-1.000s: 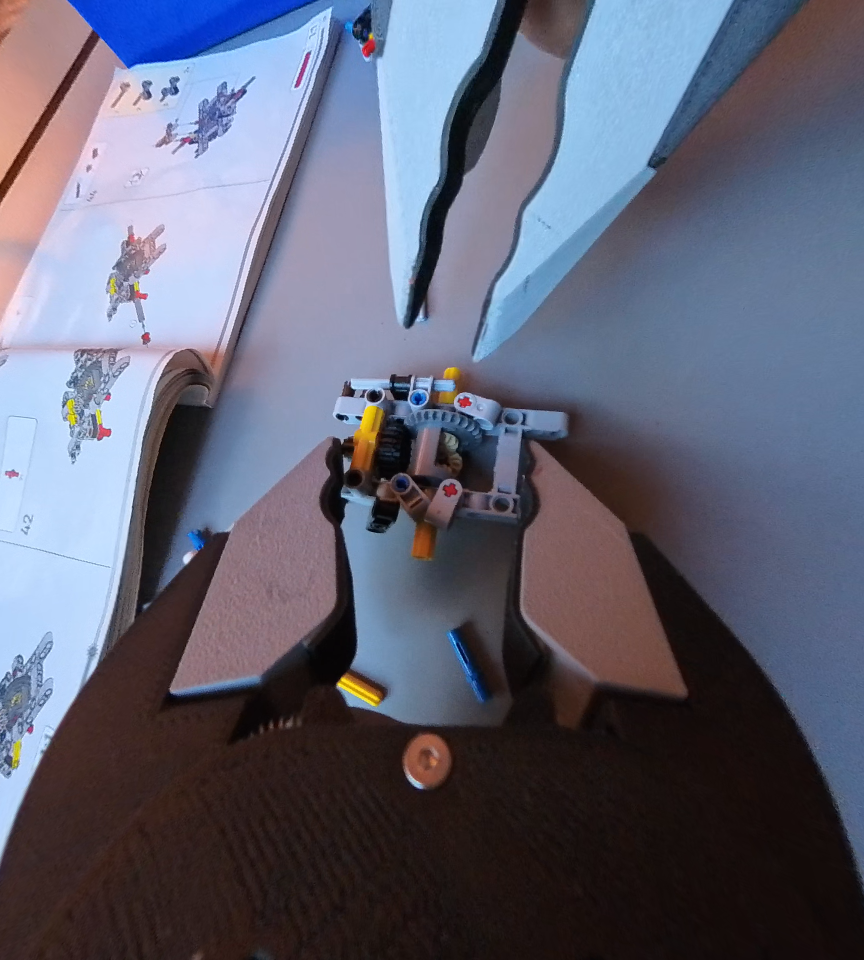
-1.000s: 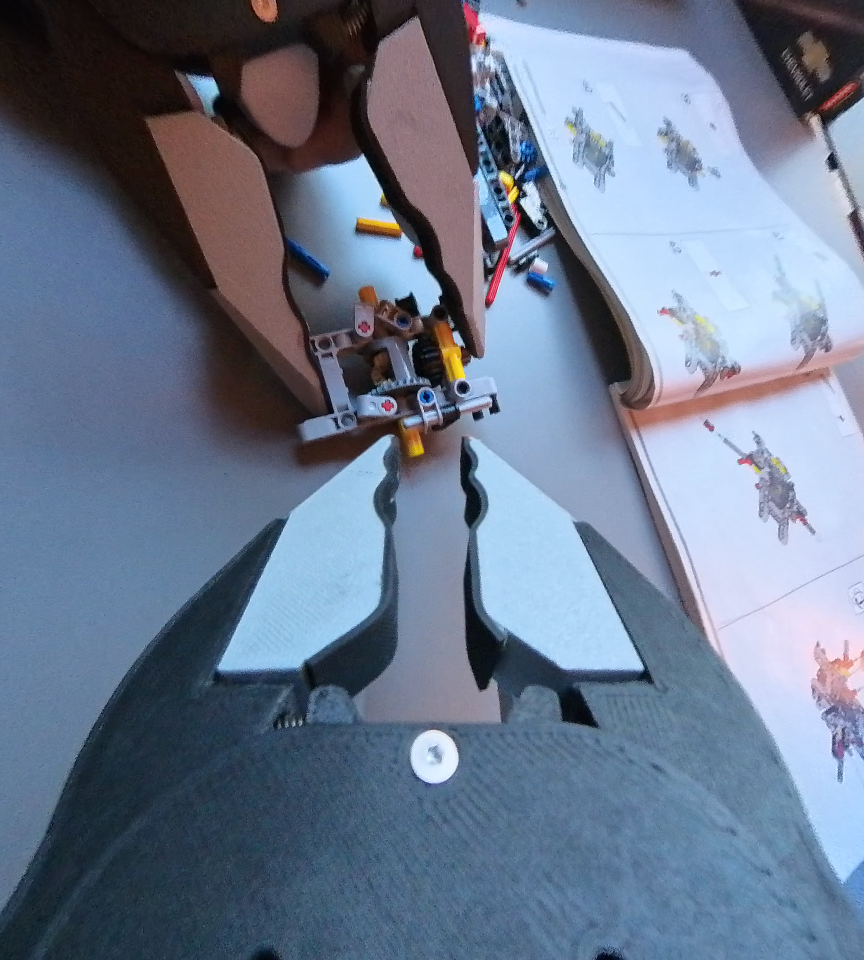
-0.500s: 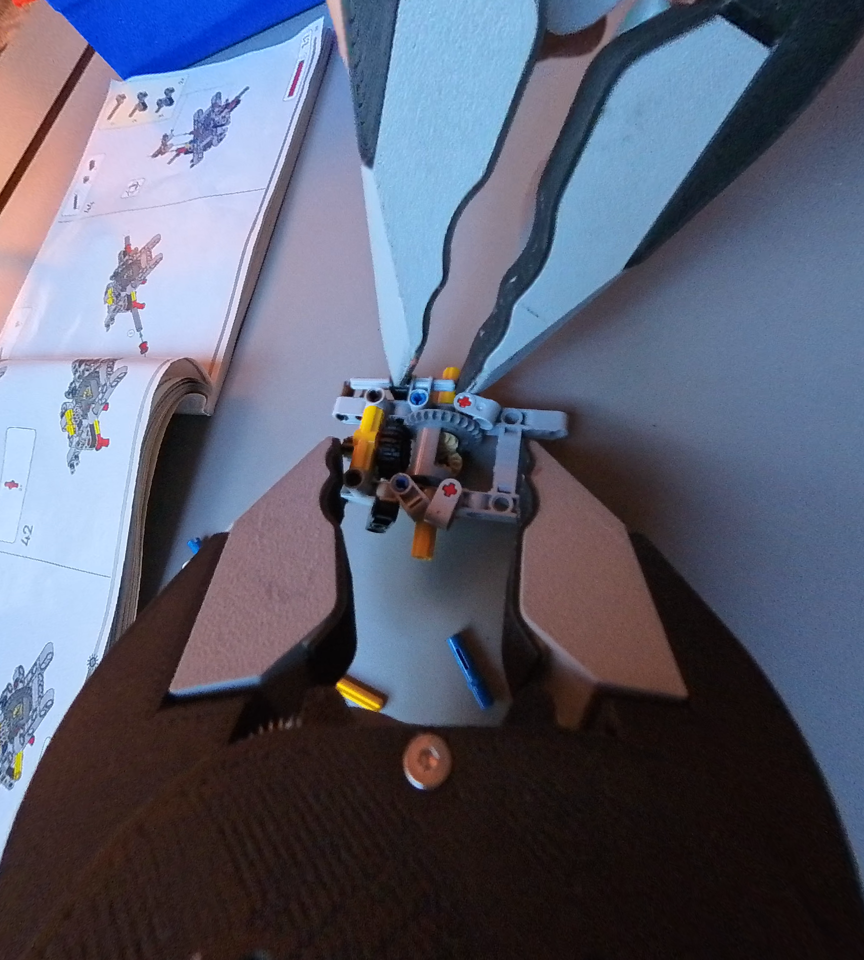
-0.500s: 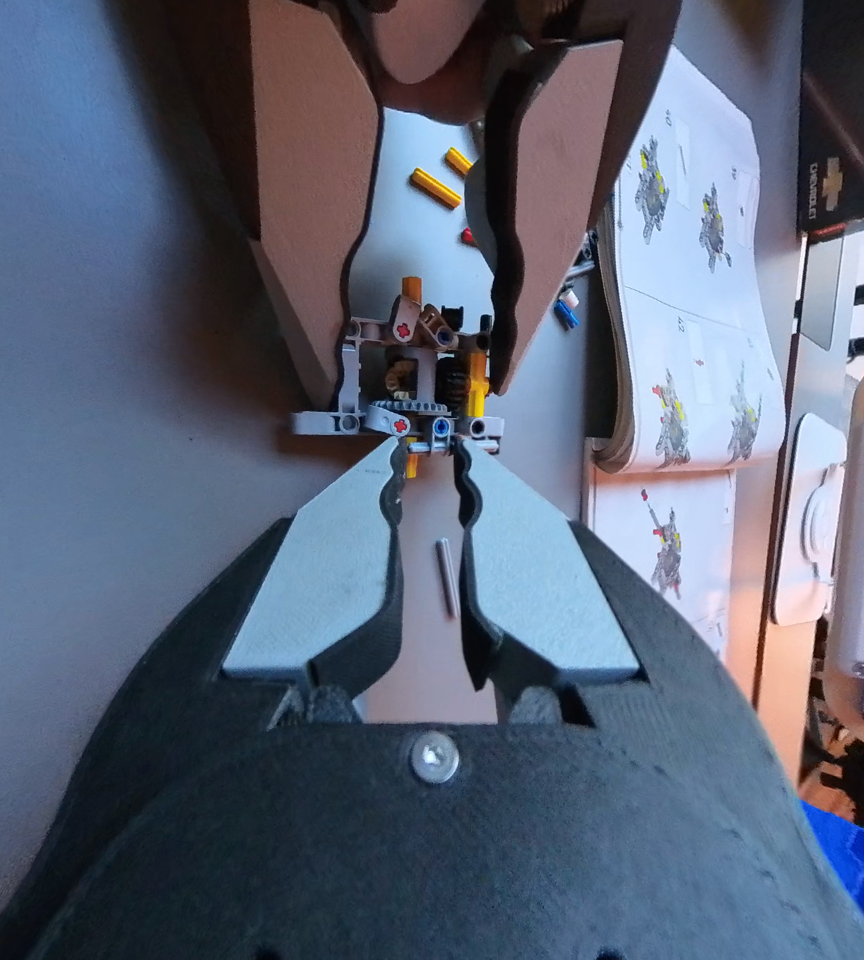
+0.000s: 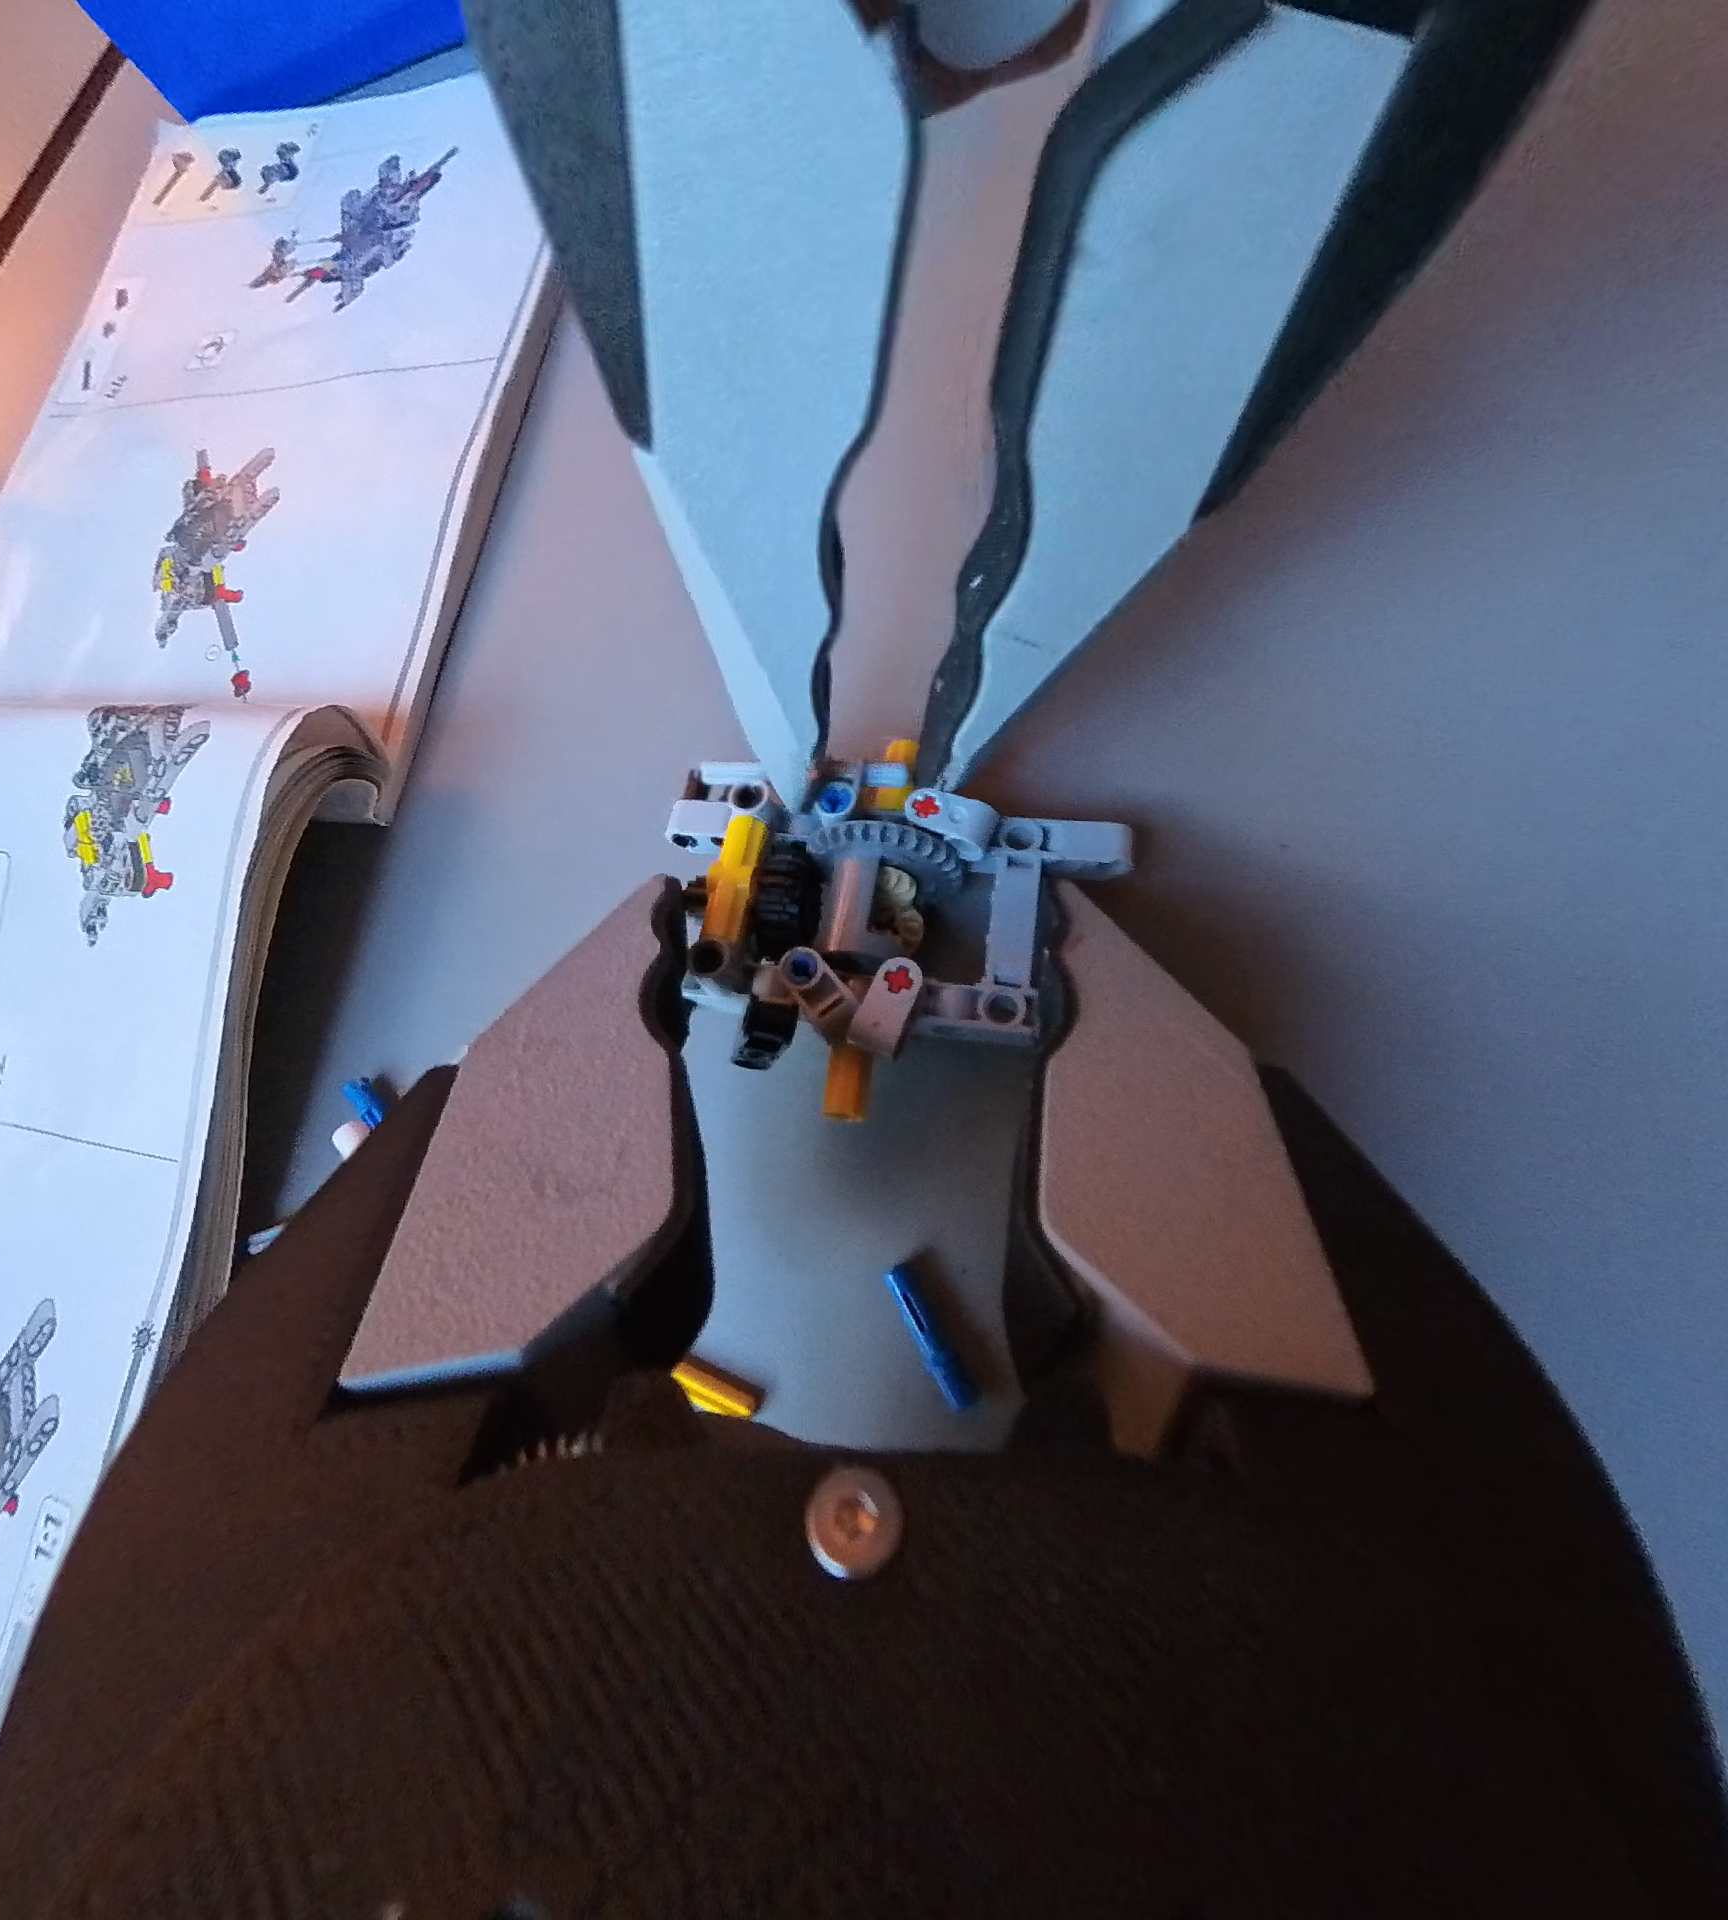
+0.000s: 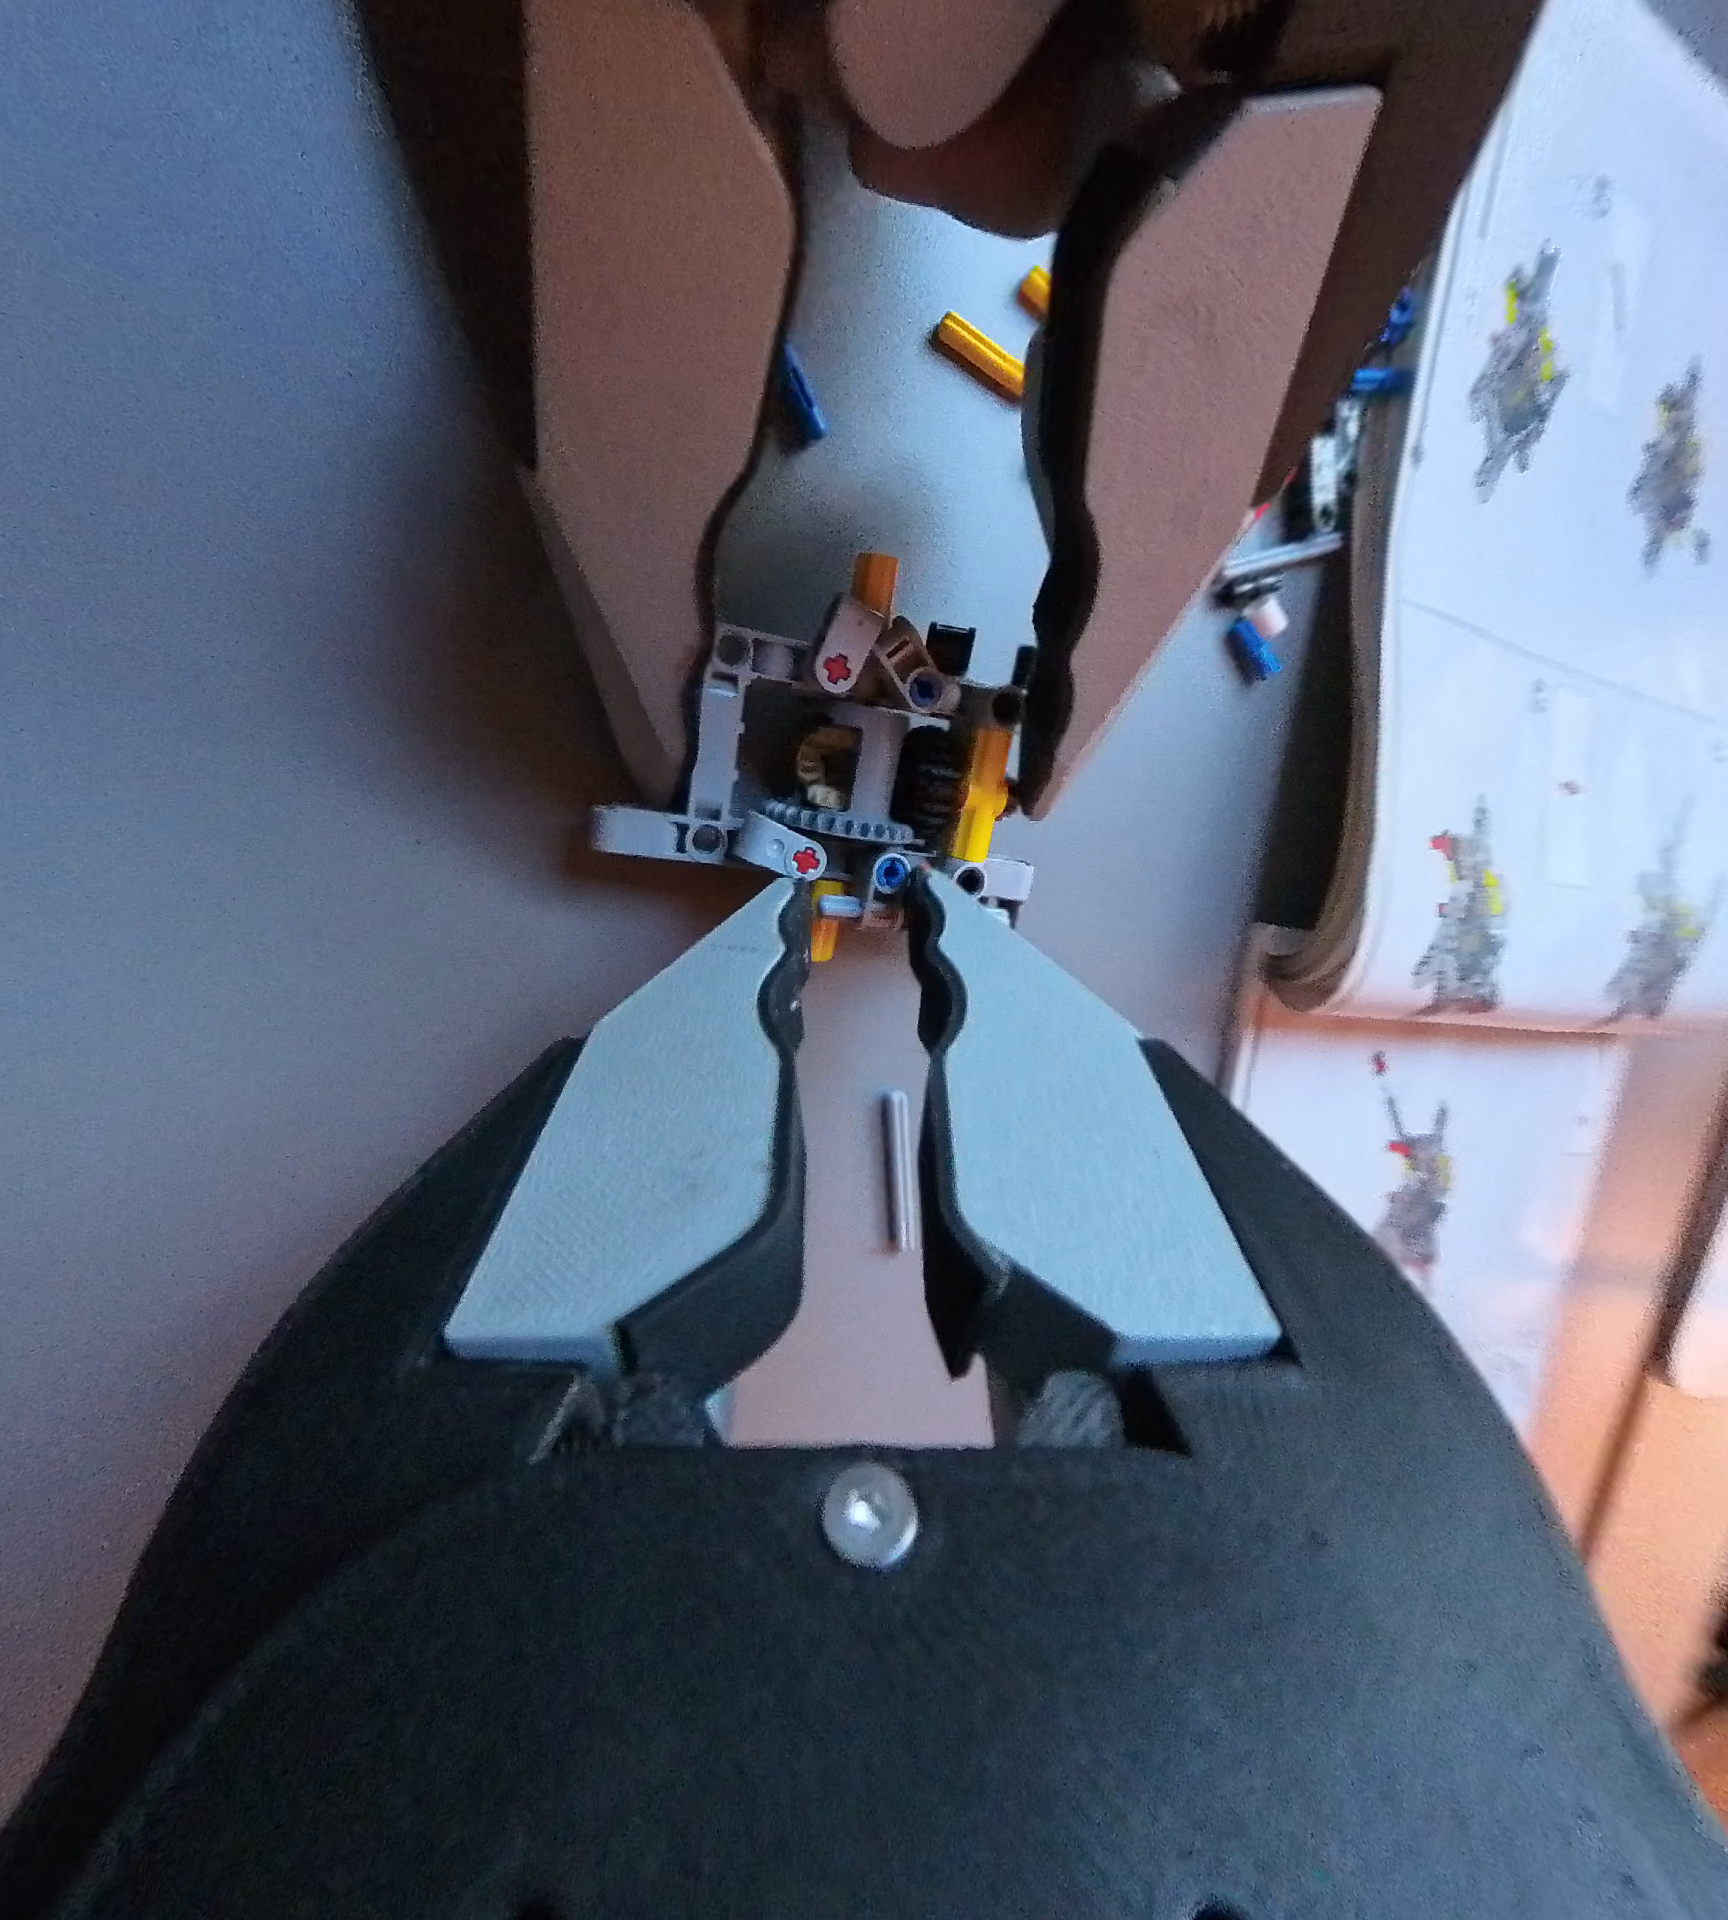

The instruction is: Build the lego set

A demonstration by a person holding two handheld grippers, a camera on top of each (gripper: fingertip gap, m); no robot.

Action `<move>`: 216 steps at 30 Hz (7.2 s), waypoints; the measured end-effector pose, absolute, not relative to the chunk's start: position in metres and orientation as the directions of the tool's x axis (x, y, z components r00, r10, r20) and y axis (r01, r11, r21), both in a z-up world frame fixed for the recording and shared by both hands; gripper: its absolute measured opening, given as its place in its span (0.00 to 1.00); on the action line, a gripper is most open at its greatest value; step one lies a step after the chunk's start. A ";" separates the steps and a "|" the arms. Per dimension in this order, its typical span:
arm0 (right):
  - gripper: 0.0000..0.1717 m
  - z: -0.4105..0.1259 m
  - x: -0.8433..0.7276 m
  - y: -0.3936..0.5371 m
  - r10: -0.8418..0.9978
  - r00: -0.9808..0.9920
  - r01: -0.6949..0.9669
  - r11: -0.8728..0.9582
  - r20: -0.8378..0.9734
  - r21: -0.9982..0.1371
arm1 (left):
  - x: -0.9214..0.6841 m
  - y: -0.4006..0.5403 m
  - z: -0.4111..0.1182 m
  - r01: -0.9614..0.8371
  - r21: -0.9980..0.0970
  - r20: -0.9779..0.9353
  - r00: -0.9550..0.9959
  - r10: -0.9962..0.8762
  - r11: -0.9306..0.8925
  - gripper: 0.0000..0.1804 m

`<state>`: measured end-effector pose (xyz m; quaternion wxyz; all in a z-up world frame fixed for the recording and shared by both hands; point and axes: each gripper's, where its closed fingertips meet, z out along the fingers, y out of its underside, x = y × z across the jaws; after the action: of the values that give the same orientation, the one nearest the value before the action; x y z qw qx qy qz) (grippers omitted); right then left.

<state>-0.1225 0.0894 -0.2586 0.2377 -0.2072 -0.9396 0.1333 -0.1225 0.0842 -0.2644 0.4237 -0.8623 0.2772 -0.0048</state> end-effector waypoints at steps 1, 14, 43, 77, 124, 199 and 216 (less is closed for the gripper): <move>0.10 -0.259 -0.122 0.089 0.478 -0.808 0.350 0.859 0.343 -0.373 | -0.123 0.084 -0.264 -0.473 -0.734 -0.225 0.847 -0.483 -0.488 0.36; 0.08 -0.260 -0.124 0.090 0.646 -0.750 0.539 0.721 0.142 -0.436 | -0.124 0.085 -0.265 -0.449 -0.735 -0.207 0.862 -0.463 -0.508 0.36; 0.08 -0.249 -0.131 0.098 0.699 -0.639 0.478 0.688 0.322 -0.546 | -0.133 0.090 -0.264 -0.419 -0.734 -0.235 0.895 -0.379 -0.534 0.36; 0.06 -0.207 -0.117 0.113 0.885 -0.421 0.196 0.301 0.197 -0.933 | -0.130 0.076 -0.247 -0.447 -0.750 -0.267 0.879 -0.396 -0.487 0.45; 0.13 -0.191 -0.121 0.124 0.945 -0.311 0.148 0.157 0.105 -0.976 | -0.170 -0.017 -0.251 -0.111 -0.672 -0.025 0.992 -0.127 -0.732 0.24; 0.11 -0.194 -0.120 0.112 0.923 -0.365 0.153 0.189 0.123 -0.970 | -0.264 0.086 -0.271 -0.826 -0.107 -0.134 0.563 -0.815 -0.553 0.01; 0.25 -0.192 -0.157 0.156 0.947 -0.244 0.259 0.270 0.207 -0.927 | -0.274 0.020 -0.222 -0.497 -0.508 -0.321 0.867 -0.381 -0.703 0.01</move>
<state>-0.1573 0.1556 -0.1917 0.4225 -0.4466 -0.6755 0.4072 -0.2742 0.0204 -0.2218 0.3019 -0.9178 0.2391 0.0964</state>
